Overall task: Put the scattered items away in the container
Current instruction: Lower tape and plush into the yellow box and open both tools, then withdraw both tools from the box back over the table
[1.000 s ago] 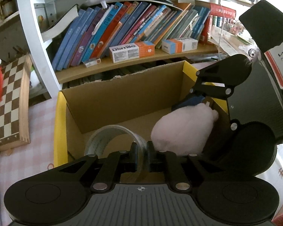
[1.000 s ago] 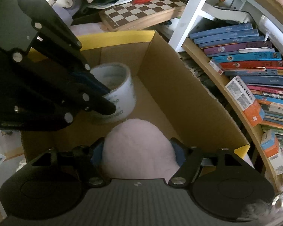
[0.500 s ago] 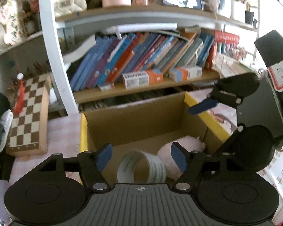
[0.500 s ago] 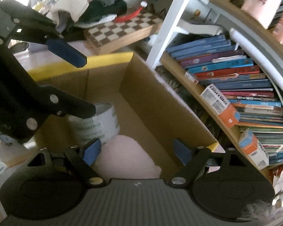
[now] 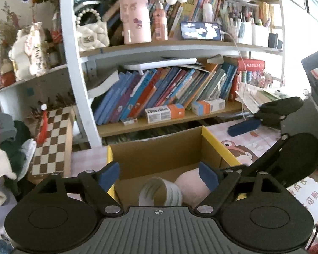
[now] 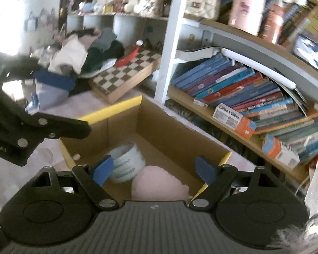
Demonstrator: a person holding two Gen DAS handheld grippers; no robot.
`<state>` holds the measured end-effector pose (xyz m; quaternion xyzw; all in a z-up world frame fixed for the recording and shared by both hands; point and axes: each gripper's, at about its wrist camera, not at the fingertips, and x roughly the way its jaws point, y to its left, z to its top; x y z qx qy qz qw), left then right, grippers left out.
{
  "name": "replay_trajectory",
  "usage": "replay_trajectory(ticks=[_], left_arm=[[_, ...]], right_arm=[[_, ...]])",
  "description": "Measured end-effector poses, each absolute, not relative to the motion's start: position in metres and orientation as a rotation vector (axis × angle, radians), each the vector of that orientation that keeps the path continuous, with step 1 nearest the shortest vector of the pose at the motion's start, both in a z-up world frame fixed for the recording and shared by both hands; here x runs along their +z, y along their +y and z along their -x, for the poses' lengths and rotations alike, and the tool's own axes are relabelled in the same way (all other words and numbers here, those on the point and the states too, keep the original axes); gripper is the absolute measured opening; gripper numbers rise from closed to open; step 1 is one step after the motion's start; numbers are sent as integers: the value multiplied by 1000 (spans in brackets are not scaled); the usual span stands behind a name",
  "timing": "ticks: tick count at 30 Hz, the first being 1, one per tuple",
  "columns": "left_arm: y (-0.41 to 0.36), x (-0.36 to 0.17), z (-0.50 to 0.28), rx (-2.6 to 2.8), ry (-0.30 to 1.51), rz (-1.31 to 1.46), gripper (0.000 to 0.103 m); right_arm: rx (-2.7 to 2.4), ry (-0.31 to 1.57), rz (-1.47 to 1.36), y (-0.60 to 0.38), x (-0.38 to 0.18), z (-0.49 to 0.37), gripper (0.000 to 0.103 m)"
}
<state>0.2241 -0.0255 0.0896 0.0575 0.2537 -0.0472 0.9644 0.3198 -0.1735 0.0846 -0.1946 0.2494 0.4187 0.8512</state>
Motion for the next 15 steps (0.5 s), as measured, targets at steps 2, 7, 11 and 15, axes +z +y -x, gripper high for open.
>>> replay_trajectory(ticks=[2,7,11,15], left_arm=[[-22,89,-216,-86,512,-100,85],[-11,85,-197,-72,519,-66,85],[0,80,-179,-56,526,-54,86],[8,73,-158,-46,534,-37,90]], right_arm=[[868,531,371,-179,88,-316,85],[829,531,295,-190,92,-298,85],[776,526,270,-195,91,-275,91],[709,559,242,-198,81,-254,92]])
